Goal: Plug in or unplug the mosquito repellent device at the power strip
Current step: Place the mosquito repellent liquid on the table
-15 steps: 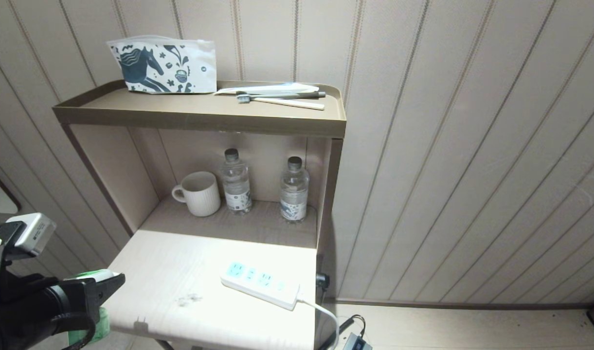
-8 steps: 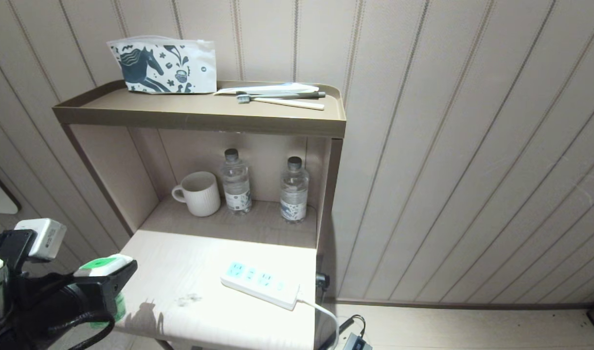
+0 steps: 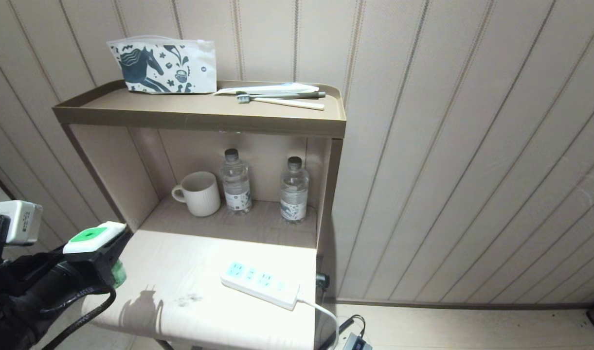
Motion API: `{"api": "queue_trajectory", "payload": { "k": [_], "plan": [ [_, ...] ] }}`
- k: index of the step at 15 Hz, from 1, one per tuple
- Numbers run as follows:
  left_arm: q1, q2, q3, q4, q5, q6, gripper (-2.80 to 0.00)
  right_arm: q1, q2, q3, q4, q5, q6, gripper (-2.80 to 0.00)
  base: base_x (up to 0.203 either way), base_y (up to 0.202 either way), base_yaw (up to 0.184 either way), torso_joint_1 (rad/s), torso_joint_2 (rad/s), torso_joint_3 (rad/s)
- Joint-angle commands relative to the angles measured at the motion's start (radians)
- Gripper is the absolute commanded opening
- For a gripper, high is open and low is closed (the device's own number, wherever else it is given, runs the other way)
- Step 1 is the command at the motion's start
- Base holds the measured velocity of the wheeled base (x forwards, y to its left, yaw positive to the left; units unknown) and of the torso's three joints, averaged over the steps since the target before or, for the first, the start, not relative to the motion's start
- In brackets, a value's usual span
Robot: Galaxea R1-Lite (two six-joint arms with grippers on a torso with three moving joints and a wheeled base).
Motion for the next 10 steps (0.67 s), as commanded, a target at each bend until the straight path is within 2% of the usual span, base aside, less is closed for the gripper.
{"api": "queue_trajectory", "payload": {
  "k": [1,2,3,4,10],
  "plan": [
    [0.000,0.012,0.007,-0.013,0.003,0.003,-2.80,0.000,0.003,0.000,0.000,0.000,0.000,-2.80,0.000,0.000,0.000,0.000,0.00,0.000],
    [0.000,0.029,0.025,-0.057,0.006,0.023,-2.80,0.000,0.003,0.000,0.000,0.002,0.000,-2.80,0.000,0.000,0.000,0.000,0.00,0.000],
    [0.000,0.064,0.049,-0.156,0.008,0.045,-2.80,0.000,0.003,0.000,0.000,0.002,0.000,-2.80,0.000,0.000,0.000,0.000,0.00,0.000],
    [0.000,0.076,0.063,-0.186,0.011,0.061,-2.80,0.000,0.003,0.000,0.000,0.002,0.000,-2.80,0.000,0.000,0.000,0.000,0.00,0.000],
    [-0.002,0.070,0.052,-0.198,0.051,0.095,-2.80,0.000,0.003,0.000,0.000,0.000,0.000,-2.80,0.000,0.000,0.000,0.000,0.00,0.000]
  ]
}}
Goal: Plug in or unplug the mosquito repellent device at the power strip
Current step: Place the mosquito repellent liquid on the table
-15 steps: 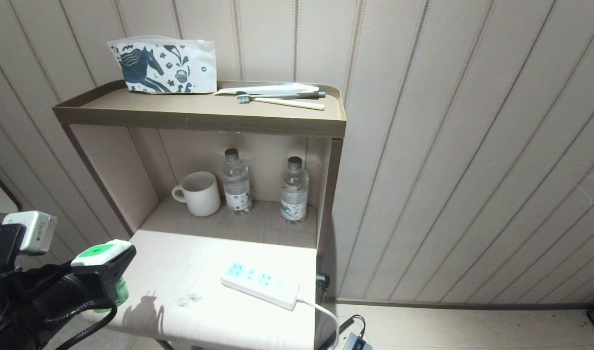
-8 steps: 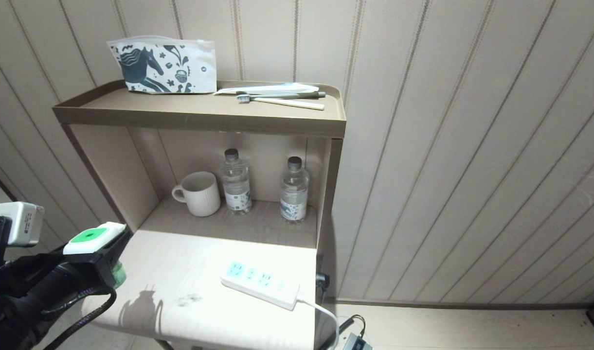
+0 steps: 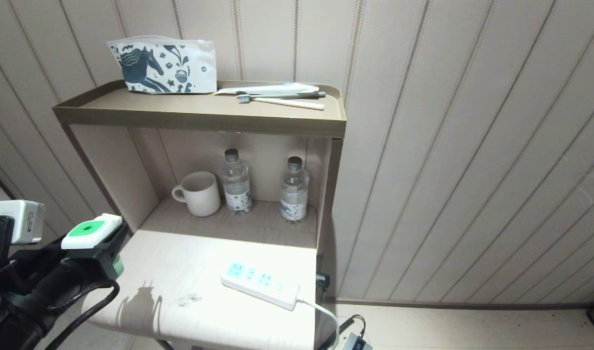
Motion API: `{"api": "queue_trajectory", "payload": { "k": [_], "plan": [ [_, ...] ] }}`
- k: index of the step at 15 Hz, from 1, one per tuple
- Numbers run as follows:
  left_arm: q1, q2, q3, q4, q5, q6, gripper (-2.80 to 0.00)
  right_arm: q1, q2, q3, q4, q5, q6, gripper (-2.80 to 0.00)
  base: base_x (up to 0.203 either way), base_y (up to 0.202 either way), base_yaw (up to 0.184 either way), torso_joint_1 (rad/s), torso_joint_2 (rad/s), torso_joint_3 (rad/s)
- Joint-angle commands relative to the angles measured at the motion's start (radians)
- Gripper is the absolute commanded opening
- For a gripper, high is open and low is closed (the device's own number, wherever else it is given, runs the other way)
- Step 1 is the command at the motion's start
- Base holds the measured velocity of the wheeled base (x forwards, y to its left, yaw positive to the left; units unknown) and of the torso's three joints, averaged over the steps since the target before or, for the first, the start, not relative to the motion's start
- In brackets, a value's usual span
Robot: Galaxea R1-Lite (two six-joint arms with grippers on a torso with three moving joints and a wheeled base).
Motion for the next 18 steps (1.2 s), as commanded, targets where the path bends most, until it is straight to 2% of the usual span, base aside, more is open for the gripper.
{"api": "queue_trajectory", "payload": {
  "k": [1,8,11,18],
  "plan": [
    [-0.001,0.001,-0.001,-0.006,0.004,0.001,-2.80,0.000,0.003,0.000,0.000,0.000,0.000,-2.80,0.000,0.000,0.000,-0.070,0.14,0.083],
    [-0.004,-0.007,-0.021,-0.006,0.008,0.004,-2.80,0.000,0.003,0.000,0.000,0.000,0.000,-2.80,0.000,0.000,0.000,-0.210,0.47,0.262],
    [-0.004,-0.034,-0.099,-0.004,0.055,0.063,-2.80,0.000,0.003,0.000,0.000,0.000,0.000,-2.80,0.000,0.000,0.000,-0.210,0.51,0.291],
    [-0.004,-0.013,-0.165,0.004,0.059,0.063,-2.80,0.000,0.003,0.000,0.000,0.000,0.000,-2.80,0.000,0.000,0.000,-0.197,0.48,0.293]
  ]
}}
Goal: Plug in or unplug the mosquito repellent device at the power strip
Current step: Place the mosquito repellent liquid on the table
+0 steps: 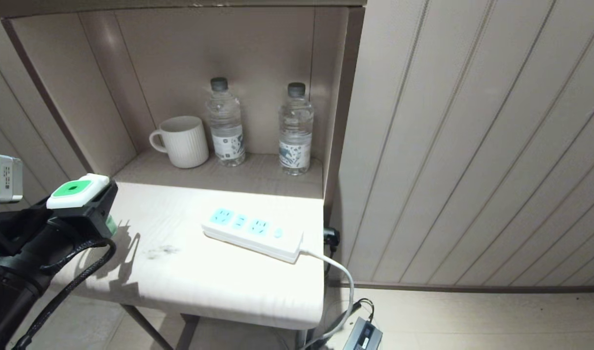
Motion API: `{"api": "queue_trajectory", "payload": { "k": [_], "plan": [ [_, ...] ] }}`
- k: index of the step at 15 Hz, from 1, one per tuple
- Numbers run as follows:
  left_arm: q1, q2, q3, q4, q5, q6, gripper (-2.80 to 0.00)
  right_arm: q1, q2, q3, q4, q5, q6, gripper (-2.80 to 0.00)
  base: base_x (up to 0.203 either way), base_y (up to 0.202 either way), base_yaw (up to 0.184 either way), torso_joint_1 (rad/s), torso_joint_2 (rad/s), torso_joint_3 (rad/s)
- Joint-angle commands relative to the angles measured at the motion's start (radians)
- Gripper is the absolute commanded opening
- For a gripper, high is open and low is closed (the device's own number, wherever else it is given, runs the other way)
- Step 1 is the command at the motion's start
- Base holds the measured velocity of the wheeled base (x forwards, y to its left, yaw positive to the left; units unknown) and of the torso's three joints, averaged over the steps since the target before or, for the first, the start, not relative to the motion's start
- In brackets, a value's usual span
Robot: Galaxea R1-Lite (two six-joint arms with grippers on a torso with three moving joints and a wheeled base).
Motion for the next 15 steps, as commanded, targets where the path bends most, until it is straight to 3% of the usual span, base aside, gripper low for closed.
{"api": "queue_trajectory", "payload": {
  "k": [1,5,15],
  "plan": [
    [0.000,0.030,-0.044,-0.008,0.004,-0.001,-2.80,0.000,0.002,0.000,0.000,0.000,0.000,-2.80,0.000,0.000,0.000,-0.168,0.47,0.286],
    [0.000,0.073,-0.110,-0.006,0.034,0.001,-2.80,0.000,0.002,0.000,0.000,0.000,0.000,-2.80,0.000,0.000,0.000,-0.121,0.35,0.228],
    [0.001,0.202,-0.174,-0.023,0.033,-0.013,-2.80,0.000,0.002,0.000,0.000,0.000,0.000,-2.80,0.000,0.000,0.000,-0.006,0.02,0.014]
  ]
}}
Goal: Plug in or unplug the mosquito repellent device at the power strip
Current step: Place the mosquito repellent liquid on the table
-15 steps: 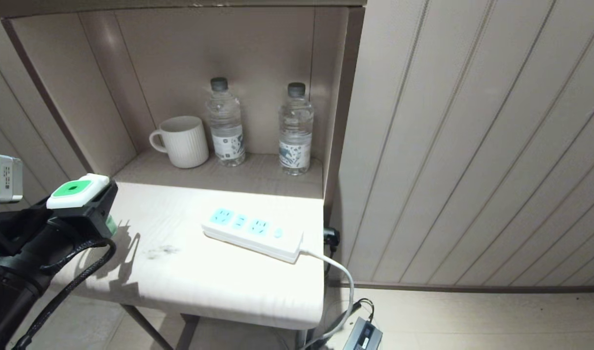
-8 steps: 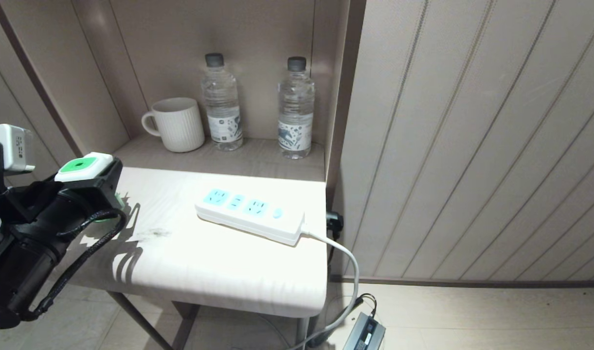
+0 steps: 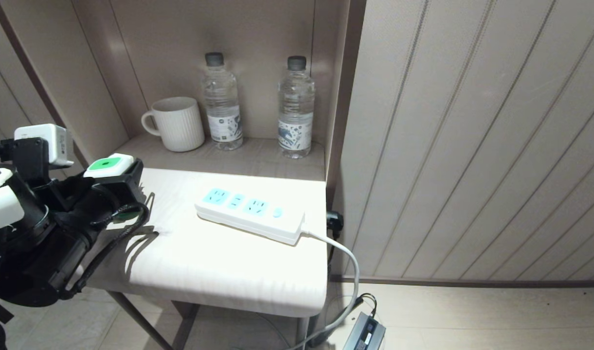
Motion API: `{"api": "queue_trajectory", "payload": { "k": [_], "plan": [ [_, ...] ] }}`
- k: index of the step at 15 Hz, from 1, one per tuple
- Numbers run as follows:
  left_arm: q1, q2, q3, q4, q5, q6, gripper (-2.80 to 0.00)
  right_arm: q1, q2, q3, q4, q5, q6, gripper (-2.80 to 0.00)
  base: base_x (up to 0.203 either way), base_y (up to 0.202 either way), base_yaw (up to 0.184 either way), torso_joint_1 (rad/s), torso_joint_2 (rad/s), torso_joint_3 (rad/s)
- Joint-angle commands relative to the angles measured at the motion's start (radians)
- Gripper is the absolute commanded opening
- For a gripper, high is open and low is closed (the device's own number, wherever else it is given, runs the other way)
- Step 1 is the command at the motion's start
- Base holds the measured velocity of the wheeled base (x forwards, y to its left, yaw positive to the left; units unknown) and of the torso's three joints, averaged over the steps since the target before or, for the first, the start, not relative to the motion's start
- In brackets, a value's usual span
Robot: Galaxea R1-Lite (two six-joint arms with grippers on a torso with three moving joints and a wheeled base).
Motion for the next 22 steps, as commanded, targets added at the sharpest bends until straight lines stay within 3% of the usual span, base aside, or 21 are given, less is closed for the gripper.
{"api": "queue_trajectory", "payload": {
  "k": [1,9,10,22],
  "plan": [
    [0.000,0.026,-0.003,-0.021,0.005,-0.001,-2.80,0.000,0.002,0.000,0.000,0.000,0.000,-2.80,0.000,0.000,0.000,0.000,0.00,0.000],
    [0.001,0.066,0.010,-0.076,0.021,0.000,-2.80,0.000,0.002,0.000,0.000,0.000,0.000,-2.80,0.000,0.000,0.000,0.000,0.00,0.000],
    [0.001,0.066,0.011,-0.076,0.022,0.000,0.00,0.000,0.002,0.000,0.000,0.000,0.000,-2.80,0.000,0.000,0.000,0.000,0.00,0.000],
    [0.001,-0.089,-0.011,-0.031,0.026,0.035,0.00,0.000,0.002,0.000,0.000,0.001,0.000,-2.80,0.000,0.000,0.000,0.000,0.00,0.000]
  ]
}}
